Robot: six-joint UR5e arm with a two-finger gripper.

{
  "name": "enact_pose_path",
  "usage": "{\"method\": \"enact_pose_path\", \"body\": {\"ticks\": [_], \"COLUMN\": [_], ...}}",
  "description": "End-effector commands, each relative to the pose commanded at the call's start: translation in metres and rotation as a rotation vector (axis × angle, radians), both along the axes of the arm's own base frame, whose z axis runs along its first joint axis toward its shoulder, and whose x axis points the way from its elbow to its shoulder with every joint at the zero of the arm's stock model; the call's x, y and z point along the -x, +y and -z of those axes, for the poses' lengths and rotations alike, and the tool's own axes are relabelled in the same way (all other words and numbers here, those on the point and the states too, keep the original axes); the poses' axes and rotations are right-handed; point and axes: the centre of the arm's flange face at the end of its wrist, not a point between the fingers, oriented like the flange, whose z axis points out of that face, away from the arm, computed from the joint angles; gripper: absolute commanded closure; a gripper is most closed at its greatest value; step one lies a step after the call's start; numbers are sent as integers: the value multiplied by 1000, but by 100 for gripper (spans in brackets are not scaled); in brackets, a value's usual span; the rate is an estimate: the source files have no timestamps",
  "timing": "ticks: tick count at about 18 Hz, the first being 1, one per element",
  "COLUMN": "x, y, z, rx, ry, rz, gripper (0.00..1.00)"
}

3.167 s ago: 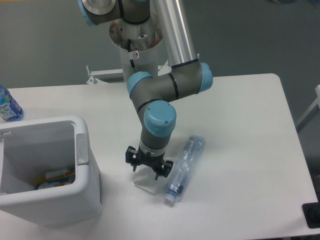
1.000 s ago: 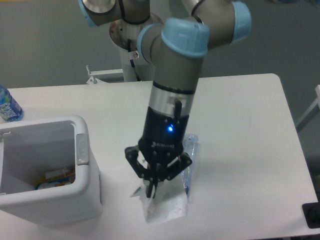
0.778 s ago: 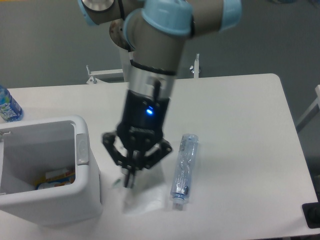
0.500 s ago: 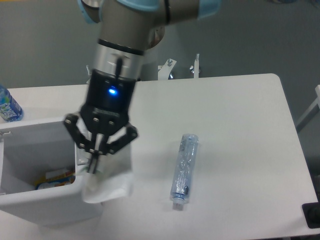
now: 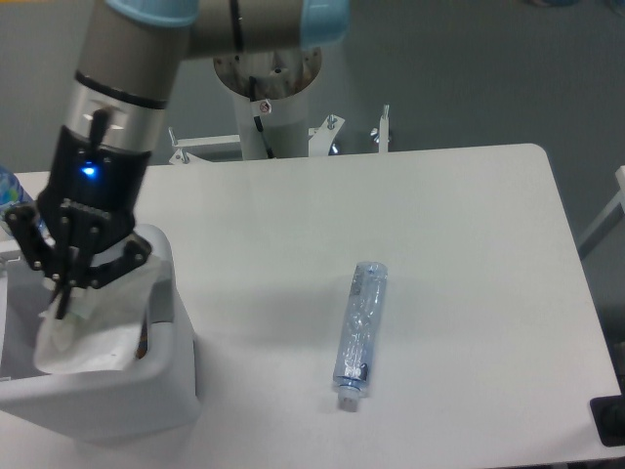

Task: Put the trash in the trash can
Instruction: 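Lower the wrapper into the bin and open the gripper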

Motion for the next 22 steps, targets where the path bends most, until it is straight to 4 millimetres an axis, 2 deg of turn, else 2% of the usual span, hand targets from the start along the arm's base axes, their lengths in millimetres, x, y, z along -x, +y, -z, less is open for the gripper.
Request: {"method": "enact_pose_path", "body": {"ticks": [12, 16, 20, 21, 22], "x": [0, 0, 0, 0, 0], "y": [1, -1, -2, -1, -1], "z": [56, 66, 64, 66, 66], "rx": [98, 116, 113, 116, 116], "ry": [-11, -7, -4, -6, -5], "rz": [-1, 0, 1, 1, 2], "gripper": [100, 99, 96, 93, 83]}}
